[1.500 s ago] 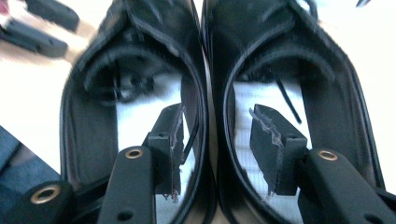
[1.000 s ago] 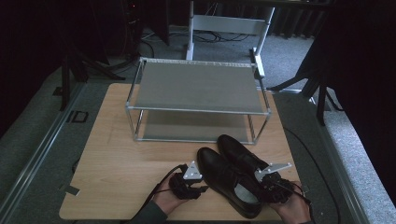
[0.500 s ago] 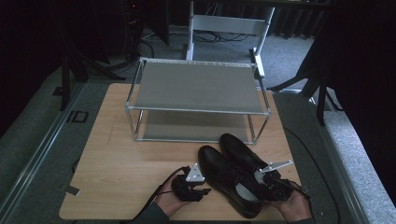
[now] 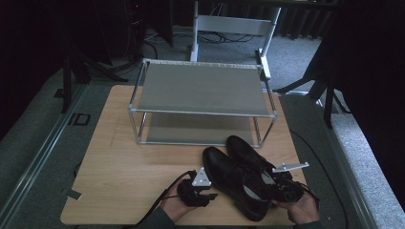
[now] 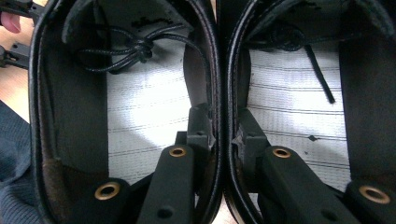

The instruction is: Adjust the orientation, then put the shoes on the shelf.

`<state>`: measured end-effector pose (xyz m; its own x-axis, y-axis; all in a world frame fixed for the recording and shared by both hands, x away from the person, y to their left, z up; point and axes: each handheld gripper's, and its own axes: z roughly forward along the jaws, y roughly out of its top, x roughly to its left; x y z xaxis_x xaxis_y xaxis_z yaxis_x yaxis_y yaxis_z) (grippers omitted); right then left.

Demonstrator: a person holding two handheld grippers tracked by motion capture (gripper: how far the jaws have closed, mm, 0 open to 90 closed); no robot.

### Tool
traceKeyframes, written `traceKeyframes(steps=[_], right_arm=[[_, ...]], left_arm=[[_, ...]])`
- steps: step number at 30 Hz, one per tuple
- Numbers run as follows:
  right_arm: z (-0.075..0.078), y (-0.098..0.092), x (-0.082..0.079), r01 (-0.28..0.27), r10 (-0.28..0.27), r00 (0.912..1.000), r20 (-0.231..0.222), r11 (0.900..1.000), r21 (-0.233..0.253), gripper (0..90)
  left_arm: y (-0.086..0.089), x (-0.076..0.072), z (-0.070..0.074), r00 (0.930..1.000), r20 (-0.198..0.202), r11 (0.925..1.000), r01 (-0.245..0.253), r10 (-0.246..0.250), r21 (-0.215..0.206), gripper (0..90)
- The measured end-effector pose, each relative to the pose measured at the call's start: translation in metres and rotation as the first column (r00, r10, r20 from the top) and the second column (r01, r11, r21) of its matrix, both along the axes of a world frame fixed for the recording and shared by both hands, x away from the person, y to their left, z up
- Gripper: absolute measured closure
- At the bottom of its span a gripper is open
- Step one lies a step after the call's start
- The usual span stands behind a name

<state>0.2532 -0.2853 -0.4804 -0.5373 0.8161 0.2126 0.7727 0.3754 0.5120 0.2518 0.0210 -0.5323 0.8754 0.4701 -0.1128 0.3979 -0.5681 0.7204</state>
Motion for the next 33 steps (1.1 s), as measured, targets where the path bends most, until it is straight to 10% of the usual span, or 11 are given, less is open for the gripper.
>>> traceKeyframes(steps=[33], right_arm=[[0.033, 0.014, 0.007, 0.009, -0.014, 0.9942, 0.107, 0.999, 0.043, 79.7]], left_arm=[[0.016, 0.004, 0.013, 0.9976, 0.033, 0.9972, -0.060, 0.061, -0.046, 60.8]])
